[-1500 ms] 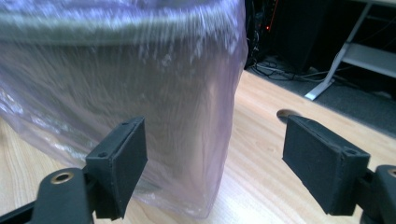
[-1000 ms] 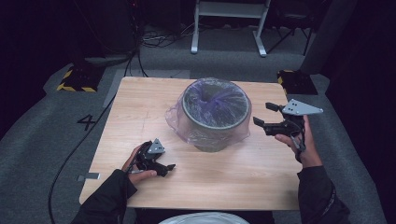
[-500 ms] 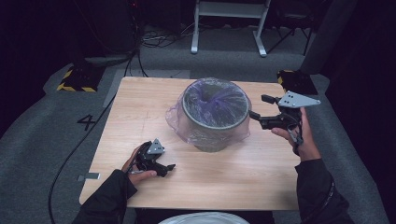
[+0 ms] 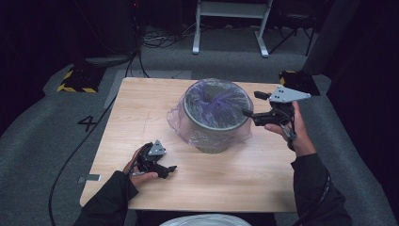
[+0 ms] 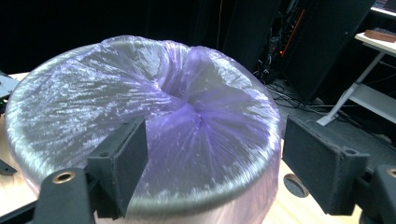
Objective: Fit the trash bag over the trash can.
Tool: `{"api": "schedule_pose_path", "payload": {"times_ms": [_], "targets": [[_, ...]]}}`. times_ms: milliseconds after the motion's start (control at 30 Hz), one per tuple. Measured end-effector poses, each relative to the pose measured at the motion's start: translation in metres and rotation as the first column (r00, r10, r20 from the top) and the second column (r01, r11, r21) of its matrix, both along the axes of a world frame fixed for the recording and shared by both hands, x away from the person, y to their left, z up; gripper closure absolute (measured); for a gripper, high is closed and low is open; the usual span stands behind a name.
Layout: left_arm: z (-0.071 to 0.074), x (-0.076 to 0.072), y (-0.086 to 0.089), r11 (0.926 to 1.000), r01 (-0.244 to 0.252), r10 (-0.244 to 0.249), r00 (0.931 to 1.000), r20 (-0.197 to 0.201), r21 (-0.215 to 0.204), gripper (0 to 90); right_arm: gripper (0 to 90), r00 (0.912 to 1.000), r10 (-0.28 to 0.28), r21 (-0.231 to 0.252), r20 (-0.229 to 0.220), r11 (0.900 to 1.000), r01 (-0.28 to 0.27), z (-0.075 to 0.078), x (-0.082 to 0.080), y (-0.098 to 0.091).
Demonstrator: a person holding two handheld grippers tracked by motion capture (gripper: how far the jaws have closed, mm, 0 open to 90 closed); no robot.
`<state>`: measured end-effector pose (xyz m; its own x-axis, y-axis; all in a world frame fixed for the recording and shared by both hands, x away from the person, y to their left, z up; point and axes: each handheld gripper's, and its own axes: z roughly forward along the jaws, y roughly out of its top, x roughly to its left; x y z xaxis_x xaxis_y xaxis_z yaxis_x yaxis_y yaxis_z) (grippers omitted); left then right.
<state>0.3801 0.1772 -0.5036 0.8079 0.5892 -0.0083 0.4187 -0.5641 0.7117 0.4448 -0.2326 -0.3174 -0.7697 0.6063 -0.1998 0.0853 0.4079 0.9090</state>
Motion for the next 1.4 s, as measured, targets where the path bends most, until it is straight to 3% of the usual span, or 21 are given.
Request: {"api": "schedule_pose_path", "payload": {"times_ms": [433, 800, 1400], "targets": [[0.0, 0.0, 0.0, 1.0, 0.0, 0.0, 1.0, 0.0, 0.0, 14.6, 21.9, 0.9996, 0.024, -0.019, -0.012, 0.9995, -0.024, 0.008, 0.01, 0.023], [0.0, 0.0, 0.0, 1.0, 0.0, 0.0, 1.0, 0.0, 0.0, 14.6, 21.8, 0.9984, 0.042, -0.043, -0.036, 0.9981, -0.044, 0.005, 0.022, 0.043], [0.0, 0.0, 0.0, 1.0, 0.0, 0.0, 1.0, 0.0, 0.0, 14.6, 20.9, 0.9934, 0.065, -0.155, -0.095, 0.9846, -0.079, 0.0, 0.04, 0.076]]}}
